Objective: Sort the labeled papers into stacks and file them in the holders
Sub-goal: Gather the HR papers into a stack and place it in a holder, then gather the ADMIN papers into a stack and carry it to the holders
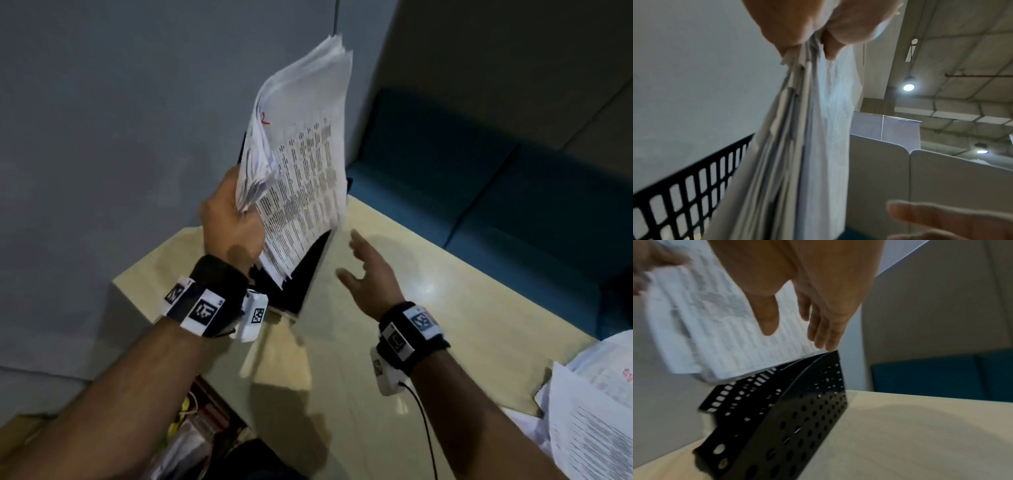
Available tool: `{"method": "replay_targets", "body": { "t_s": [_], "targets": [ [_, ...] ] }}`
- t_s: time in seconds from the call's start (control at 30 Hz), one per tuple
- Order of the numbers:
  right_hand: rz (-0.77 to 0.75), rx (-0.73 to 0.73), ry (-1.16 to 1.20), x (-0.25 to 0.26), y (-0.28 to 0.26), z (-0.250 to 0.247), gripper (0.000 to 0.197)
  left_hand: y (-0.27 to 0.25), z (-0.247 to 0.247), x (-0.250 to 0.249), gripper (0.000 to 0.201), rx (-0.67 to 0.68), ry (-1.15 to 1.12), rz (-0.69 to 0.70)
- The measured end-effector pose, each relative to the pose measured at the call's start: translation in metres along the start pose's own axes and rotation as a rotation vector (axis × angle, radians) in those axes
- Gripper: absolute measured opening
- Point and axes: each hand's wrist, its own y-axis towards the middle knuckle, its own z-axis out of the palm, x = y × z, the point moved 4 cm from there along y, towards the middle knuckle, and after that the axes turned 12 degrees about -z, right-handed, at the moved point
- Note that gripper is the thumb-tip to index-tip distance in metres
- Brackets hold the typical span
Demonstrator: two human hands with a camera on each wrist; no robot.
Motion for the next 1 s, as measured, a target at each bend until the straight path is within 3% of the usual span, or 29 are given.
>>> {"method": "replay_targets", "body": {
  "t_s": [0.07,0.17,0.33,0.6,0.67,0.8,0.87,1.0],
  "targets": [
    [-0.058,0.147,0.009,0.019,0.012,0.023,0.074,0.003,0.001,0.006,0.035,-0.023,0.004,-0.008],
    [-0.096,0.247,0.019,0.035,0.025,0.049,0.071,0.002,0.009,0.028,0.054,-0.024,0.010,-0.017],
    [-0.075,0.434,-0.032,0.031,0.036,0.078,0.071,-0.009,0.027,0.046,0.056,-0.042,0.111,0.087],
    [-0.255,0.532,-0.417,0.026,0.030,0.078,0.060,-0.003,0.065,0.078,0.059,-0.053,-0.045,-0.105],
    [-0.280,0.579,-0.537,0.019,0.020,0.080,0.061,-0.003,0.077,0.086,0.058,-0.017,-0.070,-0.132],
    [-0.366,0.644,-0.758,0.008,0.003,0.083,0.065,-0.005,0.097,0.107,0.065,0.182,-0.094,-0.220],
    [-0.366,0.677,-0.790,0.003,-0.003,0.085,0.062,-0.010,0.100,0.106,0.079,0.209,-0.064,-0.148],
    [-0.362,0.620,-0.680,0.001,-0.020,0.078,0.058,-0.030,0.098,0.084,0.097,0.155,0.266,0.211]
  ]
}}
